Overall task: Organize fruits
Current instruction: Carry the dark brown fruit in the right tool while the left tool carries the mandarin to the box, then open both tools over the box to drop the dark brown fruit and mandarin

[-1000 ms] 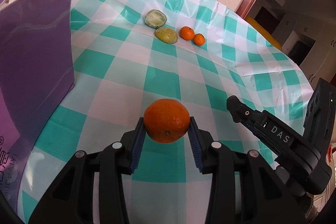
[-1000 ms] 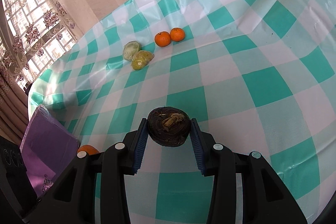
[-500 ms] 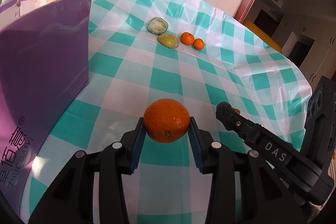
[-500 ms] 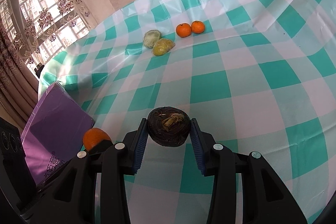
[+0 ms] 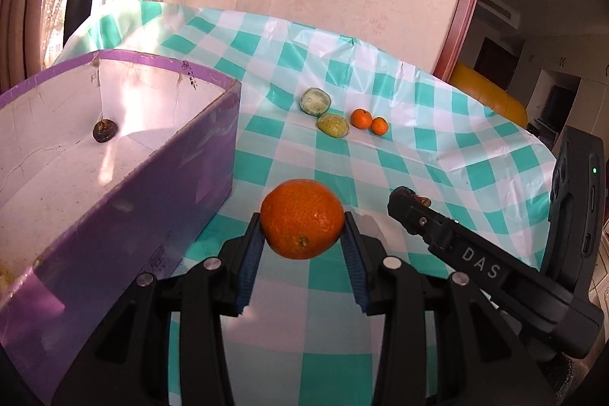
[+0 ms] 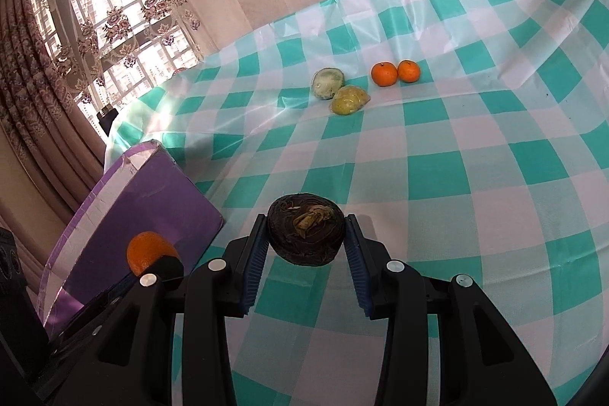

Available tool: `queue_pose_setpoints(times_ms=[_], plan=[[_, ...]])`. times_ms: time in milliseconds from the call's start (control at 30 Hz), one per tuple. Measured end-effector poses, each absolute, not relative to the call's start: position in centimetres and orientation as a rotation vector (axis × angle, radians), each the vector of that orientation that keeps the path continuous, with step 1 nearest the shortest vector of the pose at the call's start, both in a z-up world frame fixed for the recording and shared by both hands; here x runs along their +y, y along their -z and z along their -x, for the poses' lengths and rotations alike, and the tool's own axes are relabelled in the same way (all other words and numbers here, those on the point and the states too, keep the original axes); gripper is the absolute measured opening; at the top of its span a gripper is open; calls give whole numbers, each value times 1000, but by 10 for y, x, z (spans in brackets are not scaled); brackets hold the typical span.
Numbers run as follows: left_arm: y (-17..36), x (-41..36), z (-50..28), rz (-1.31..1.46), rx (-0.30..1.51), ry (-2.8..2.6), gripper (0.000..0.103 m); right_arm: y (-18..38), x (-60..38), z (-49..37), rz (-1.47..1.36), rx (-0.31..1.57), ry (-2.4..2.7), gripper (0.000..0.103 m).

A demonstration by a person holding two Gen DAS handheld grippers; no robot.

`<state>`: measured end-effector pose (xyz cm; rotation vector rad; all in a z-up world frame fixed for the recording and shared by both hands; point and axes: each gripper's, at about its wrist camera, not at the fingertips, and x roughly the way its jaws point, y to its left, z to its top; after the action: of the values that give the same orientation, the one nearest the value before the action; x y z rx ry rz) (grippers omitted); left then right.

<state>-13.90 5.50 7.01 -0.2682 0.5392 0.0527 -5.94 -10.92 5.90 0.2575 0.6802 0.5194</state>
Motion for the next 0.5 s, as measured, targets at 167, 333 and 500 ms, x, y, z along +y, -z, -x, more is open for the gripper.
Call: queue_pose_setpoints(times_ms=[167,333,500], plan=[[-105,73,173,227,438,-147,41,-80,-79,75,-212,640,-603,40],[-128,107,201,222,402,-257,41,-100,-44,94,-122,577,-686,40],[-138,151,218,231,427,-385,41,-118,-9,108,-26,517,-748,40]])
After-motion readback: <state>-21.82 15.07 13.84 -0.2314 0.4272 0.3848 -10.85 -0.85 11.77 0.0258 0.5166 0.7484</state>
